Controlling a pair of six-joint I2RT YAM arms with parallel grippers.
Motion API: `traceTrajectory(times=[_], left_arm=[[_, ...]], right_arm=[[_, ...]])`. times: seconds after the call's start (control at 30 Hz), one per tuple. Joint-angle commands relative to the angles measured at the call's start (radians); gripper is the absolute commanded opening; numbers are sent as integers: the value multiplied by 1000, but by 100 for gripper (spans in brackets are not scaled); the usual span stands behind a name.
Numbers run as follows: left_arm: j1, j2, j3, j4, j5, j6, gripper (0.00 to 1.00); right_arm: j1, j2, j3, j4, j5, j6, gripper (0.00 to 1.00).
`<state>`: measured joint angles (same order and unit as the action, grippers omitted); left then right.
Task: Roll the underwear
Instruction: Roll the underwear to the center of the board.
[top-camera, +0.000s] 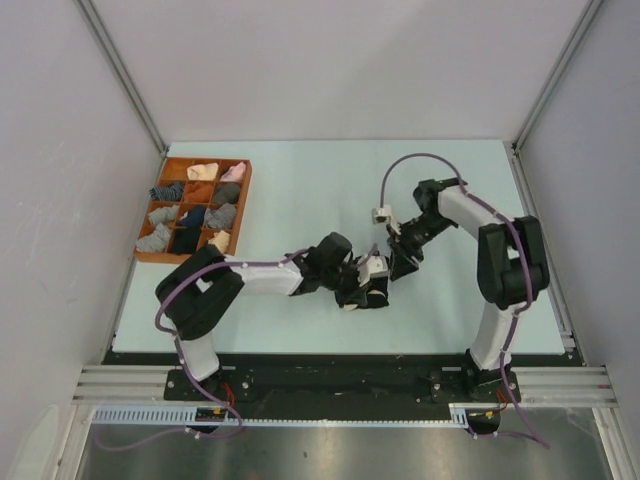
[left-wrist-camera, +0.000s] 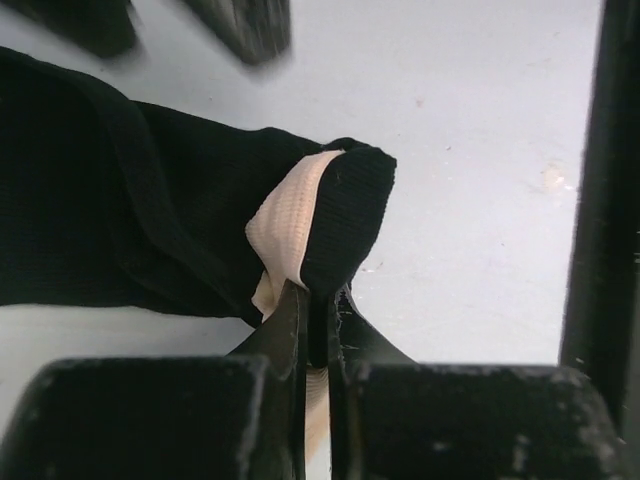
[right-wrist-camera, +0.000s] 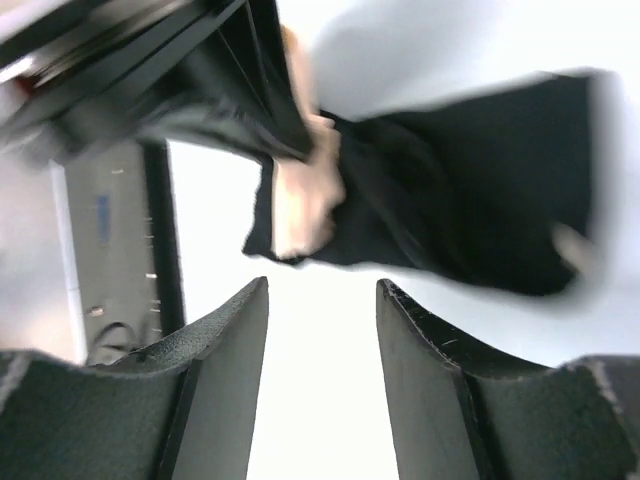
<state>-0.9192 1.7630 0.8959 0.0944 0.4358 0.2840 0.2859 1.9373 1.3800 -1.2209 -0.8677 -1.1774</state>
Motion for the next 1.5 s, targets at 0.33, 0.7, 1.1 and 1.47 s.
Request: traceTrajectory(times=[0.33,0.7,1.1,1.47], left_arm=[[204,521,412,-518,498,-152,5],[263,558,445,-461,524,-230,15],[329,-83,-175,451,312,-438,54],[-19,-369,-341,290,-95,69,73]], right_arm=[[226,-727,-601,615,260,-206,73],[372,-509,-641,820,531,-200,67],[263,-336,-480,531,323,-99,26],[104,35,-105,-17,-2,-107,25]])
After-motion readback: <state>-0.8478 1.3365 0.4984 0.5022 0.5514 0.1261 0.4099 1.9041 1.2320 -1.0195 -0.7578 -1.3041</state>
